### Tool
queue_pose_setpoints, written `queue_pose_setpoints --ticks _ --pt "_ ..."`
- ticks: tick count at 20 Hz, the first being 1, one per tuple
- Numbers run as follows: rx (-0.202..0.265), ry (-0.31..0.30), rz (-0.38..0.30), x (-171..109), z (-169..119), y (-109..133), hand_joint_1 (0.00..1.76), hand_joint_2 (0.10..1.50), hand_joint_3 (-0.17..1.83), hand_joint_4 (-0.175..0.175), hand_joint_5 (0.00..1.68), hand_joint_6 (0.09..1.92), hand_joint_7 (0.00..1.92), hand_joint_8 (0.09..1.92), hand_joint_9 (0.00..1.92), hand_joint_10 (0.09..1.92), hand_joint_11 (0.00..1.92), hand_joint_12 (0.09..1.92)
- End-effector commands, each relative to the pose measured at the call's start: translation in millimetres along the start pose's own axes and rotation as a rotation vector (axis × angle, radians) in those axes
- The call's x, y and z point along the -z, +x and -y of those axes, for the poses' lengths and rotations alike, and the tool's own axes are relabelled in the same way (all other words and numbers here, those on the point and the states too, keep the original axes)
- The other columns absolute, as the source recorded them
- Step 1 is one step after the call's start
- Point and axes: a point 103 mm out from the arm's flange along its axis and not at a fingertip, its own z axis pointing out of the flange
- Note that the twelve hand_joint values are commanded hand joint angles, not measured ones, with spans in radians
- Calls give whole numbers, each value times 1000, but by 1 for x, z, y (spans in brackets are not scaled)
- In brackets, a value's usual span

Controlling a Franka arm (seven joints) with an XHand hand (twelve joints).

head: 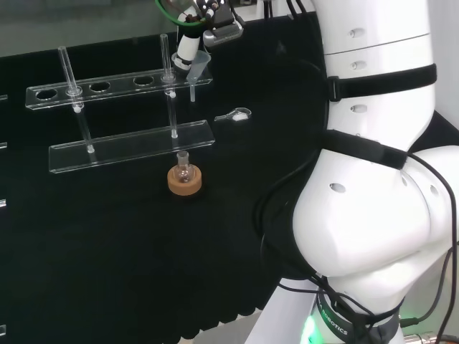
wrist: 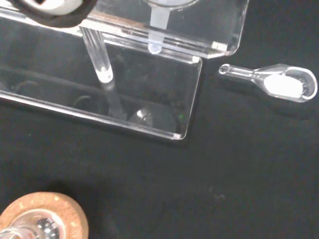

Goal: Pick up the funnel from the transparent funnel stand.

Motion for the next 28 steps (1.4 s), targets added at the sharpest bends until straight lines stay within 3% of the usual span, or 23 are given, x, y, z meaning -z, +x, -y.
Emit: queue_pose_setpoints --ticks 1,9,28 --pt "-60 -177 92 15 18 4 778 701 482 -38 629 124 448 698 599 616 504 1388" --pt "-65 -195 118 33 43 11 803 715 512 -30 630 404 526 670 752 513 613 1308" --pt "-130 -179 138 41 121 33 805 717 535 -24 616 566 528 681 789 504 646 1291"
